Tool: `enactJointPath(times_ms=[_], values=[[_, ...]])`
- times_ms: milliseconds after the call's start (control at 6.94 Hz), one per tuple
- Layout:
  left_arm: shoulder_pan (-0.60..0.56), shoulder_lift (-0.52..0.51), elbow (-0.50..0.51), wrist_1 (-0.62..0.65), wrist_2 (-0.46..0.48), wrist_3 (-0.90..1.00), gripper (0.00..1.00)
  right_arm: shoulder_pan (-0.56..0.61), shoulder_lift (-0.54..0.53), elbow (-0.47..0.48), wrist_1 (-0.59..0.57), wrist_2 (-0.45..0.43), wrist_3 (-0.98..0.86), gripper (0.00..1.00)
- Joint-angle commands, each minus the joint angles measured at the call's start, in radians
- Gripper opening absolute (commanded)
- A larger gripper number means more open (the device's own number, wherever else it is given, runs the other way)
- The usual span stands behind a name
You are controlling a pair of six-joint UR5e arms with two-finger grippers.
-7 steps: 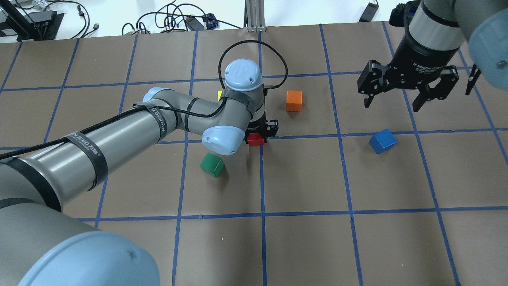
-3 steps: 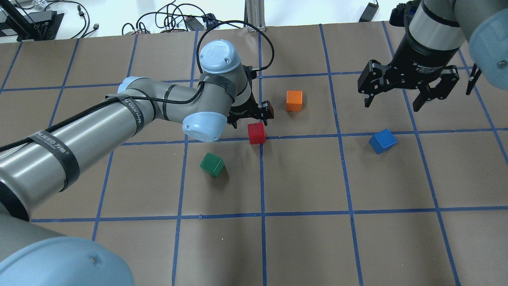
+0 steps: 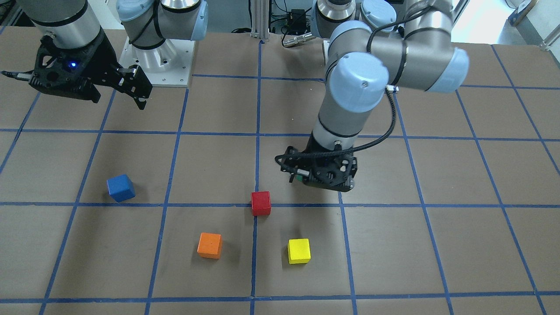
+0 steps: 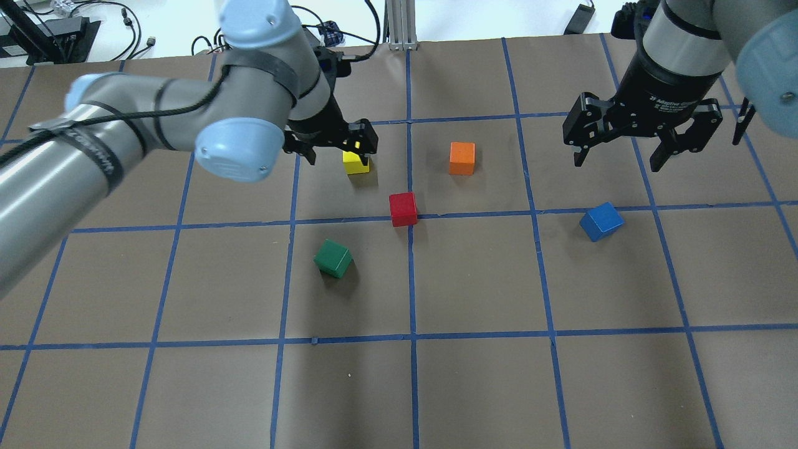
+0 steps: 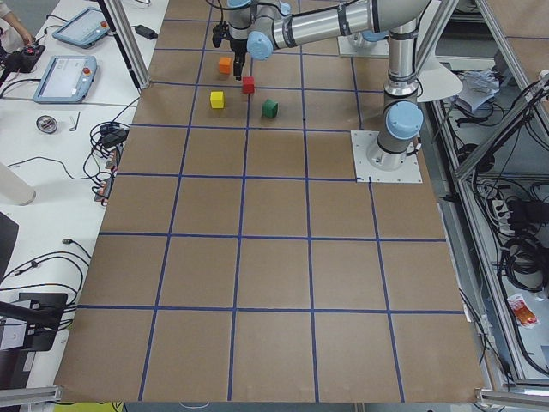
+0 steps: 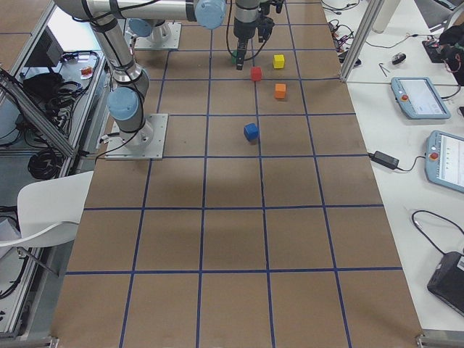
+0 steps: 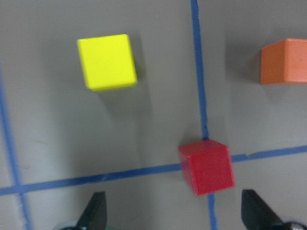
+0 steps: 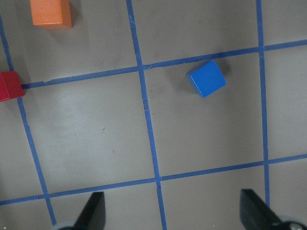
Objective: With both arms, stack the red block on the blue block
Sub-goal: 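Raise the left gripper while the right gripper moves toward the red cube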
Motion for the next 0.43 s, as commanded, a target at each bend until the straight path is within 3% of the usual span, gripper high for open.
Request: enactJointPath(times_ms=[0,288], values=[[0.088,0.169,0.082,-0.289,0.038,0.102,1.00,0.019,0.074,-0.003,-0.118,-0.002,0.015,1.00],[0.140,0.270,0.051,-0.284,0.079,0.105,1.00,0.116,0.153,-0.006,-0.248,0.000,0.080,1.00]])
